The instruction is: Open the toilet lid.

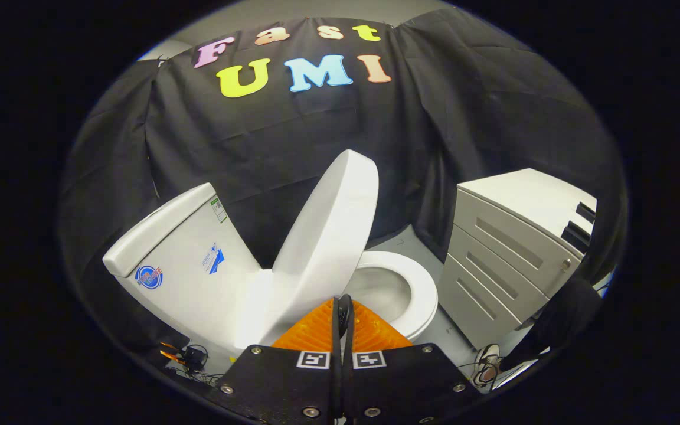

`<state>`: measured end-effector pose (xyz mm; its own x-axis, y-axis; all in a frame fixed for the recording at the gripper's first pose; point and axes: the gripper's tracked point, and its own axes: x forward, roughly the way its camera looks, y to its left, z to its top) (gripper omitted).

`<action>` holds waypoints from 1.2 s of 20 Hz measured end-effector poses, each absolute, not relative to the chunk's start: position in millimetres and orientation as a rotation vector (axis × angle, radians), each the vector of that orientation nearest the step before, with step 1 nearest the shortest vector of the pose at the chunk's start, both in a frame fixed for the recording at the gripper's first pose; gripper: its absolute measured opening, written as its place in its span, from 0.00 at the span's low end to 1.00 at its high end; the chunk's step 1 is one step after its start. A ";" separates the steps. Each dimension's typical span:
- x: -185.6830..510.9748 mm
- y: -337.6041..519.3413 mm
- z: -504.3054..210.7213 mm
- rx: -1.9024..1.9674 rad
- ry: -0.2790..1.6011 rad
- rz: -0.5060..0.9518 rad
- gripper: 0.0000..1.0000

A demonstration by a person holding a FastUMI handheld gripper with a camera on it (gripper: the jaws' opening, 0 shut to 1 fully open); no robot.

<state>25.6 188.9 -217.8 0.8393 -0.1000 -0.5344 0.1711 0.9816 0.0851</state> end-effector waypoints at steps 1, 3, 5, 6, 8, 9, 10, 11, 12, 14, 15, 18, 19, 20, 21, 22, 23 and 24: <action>26.6 193.9 -214.1 0.105 0.552 -0.140 0.00; 28.8 203.8 -208.1 0.052 0.543 -0.137 0.00; 29.8 213.0 -201.8 0.027 0.532 -0.133 0.00; 30.4 218.4 -199.9 0.019 0.527 -0.132 0.00; 33.1 228.3 -194.8 -0.007 0.517 -0.130 0.00; 34.1 233.3 -191.7 -0.020 0.511 -0.127 0.00; 34.7 239.3 -190.0 -0.034 0.505 -0.122 0.00; 35.7 245.2 -187.4 -0.044 0.499 -0.119 0.00; 36.7 251.4 -186.3 -0.056 0.493 -0.114 0.00; 38.5 261.9 -182.4 -0.077 0.484 -0.108 0.00; 39.8 267.0 -180.1 -0.087 0.480 -0.104 0.00; 42.2 284.7 -174.7 -0.109 0.465 -0.091 0.00; 43.3 290.8 -172.3 -0.120 0.460 -0.084 0.00; 44.7 297.7 -171.4 -0.134 0.455 -0.078 0.00; 45.8 303.9 -169.2 -0.149 0.448 -0.068 0.00; 46.2 310.0 -168.2 -0.163 0.442 -0.059 0.00; 46.8 315.8 -167.1 -0.170 0.436 -0.050 0.00; 45.7 320.7 -167.3 -0.175 0.430 -0.042 0.00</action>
